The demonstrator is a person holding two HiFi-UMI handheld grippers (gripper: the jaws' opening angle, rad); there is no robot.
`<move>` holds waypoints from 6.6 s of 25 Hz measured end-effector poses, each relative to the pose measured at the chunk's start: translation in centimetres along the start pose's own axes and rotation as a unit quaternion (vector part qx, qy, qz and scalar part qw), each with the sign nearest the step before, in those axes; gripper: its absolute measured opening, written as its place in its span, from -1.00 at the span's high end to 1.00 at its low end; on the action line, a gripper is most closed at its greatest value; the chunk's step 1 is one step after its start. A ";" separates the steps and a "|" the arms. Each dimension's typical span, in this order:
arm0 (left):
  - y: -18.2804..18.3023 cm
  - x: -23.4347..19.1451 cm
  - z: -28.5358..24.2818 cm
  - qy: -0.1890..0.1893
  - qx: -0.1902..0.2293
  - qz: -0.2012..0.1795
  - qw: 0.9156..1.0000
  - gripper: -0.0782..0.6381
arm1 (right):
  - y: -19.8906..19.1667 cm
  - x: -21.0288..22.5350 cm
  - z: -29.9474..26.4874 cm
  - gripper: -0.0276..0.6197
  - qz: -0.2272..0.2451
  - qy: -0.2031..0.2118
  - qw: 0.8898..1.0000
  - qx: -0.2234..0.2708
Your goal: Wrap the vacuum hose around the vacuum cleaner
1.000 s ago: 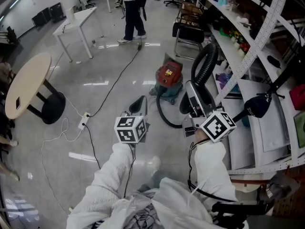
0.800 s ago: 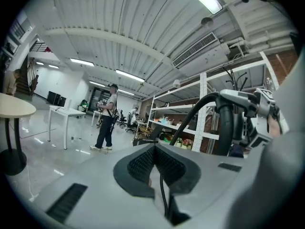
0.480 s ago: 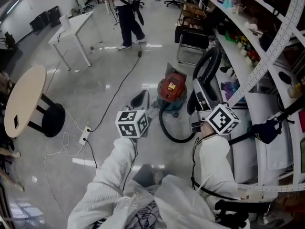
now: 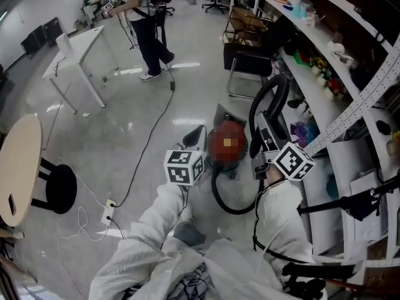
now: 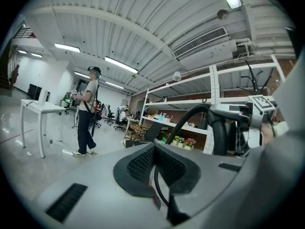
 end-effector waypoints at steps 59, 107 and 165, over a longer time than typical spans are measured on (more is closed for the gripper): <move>-5.2 -33.4 9.2 0.103 -0.081 0.058 0.990 0.78 | -41.5 -18.4 -28.9 0.17 -0.009 0.158 0.831 -0.534; -56.0 6.5 -12.8 -0.085 -0.034 -0.023 0.996 0.78 | -76.6 35.4 14.0 0.17 0.316 0.202 0.670 -0.641; -29.3 19.6 42.2 0.123 0.036 0.099 0.987 0.78 | -29.8 -7.3 41.3 0.14 -0.007 -0.089 0.969 -0.231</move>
Point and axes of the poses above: the fingertips, and each gripper's own axes: z backward along the fingers, x to its right, y out of its top, the point moved 9 cm from there along z, backward along the fingers, and after that the axes turned 13 degrees about -x, right-handed, at the moved point
